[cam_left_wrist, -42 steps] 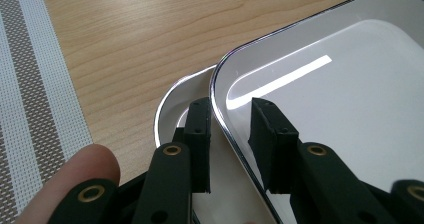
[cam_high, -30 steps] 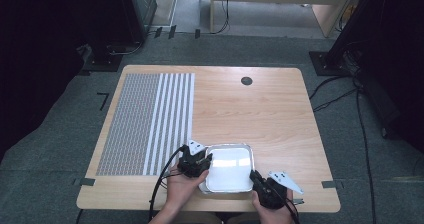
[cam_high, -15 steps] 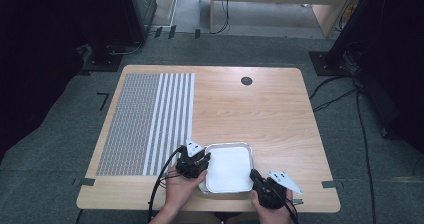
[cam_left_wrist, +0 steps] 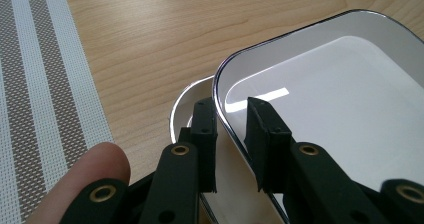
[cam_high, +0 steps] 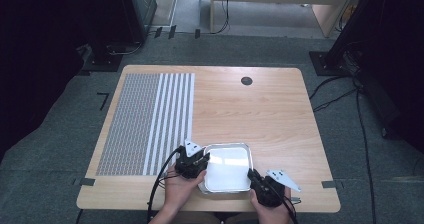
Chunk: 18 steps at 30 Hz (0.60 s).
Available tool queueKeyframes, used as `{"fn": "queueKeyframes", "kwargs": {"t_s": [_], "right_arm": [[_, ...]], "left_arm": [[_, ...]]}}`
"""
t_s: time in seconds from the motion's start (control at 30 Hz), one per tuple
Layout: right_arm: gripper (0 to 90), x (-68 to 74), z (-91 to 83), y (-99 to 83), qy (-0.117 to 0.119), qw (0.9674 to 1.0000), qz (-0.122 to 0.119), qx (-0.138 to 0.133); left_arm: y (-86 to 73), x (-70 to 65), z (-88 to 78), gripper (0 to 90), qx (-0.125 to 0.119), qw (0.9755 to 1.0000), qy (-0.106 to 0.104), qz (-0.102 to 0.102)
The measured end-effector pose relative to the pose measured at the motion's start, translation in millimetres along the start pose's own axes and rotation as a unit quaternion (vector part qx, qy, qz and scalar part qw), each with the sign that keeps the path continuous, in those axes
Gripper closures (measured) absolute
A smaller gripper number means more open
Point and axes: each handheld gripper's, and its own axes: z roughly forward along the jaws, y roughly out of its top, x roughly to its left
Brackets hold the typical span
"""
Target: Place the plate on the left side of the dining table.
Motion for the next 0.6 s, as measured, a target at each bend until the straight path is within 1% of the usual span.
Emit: {"fn": "queueKeyframes", "kwargs": {"t_s": [0.13, 0.17, 0.27, 0.5, 0.6], "right_arm": [[85.8, -0.7, 0.2, 0.5, 0.001, 1.0, 0.006, 0.003], [88.3, -2.1, -0.4, 1.8, 0.004, 0.9998, 0.016, 0.007], [88.9, -2.5, -0.5, 2.0, 0.005, 0.9997, 0.023, 0.009], [89.8, -1.5, -0.7, 4.1, 0.001, 0.9996, 0.027, 0.012], [90.0, -1.1, -0.5, 5.8, -0.001, 0.9994, 0.031, 0.018]], "left_arm": [[-0.2, -0.1, -0.7, 75.2, -0.003, 1.0, 0.0, -0.001], [-0.3, 0.4, -1.4, 75.3, -0.004, 1.0, 0.0, -0.001], [-0.2, 0.4, -2.6, 75.2, -0.005, 1.0, -0.001, -0.001], [-0.1, -0.4, -4.4, 75.3, -0.007, 1.0, 0.002, -0.002], [0.2, -0.8, -5.2, 75.2, -0.007, 1.0, 0.004, 0.0]]}}
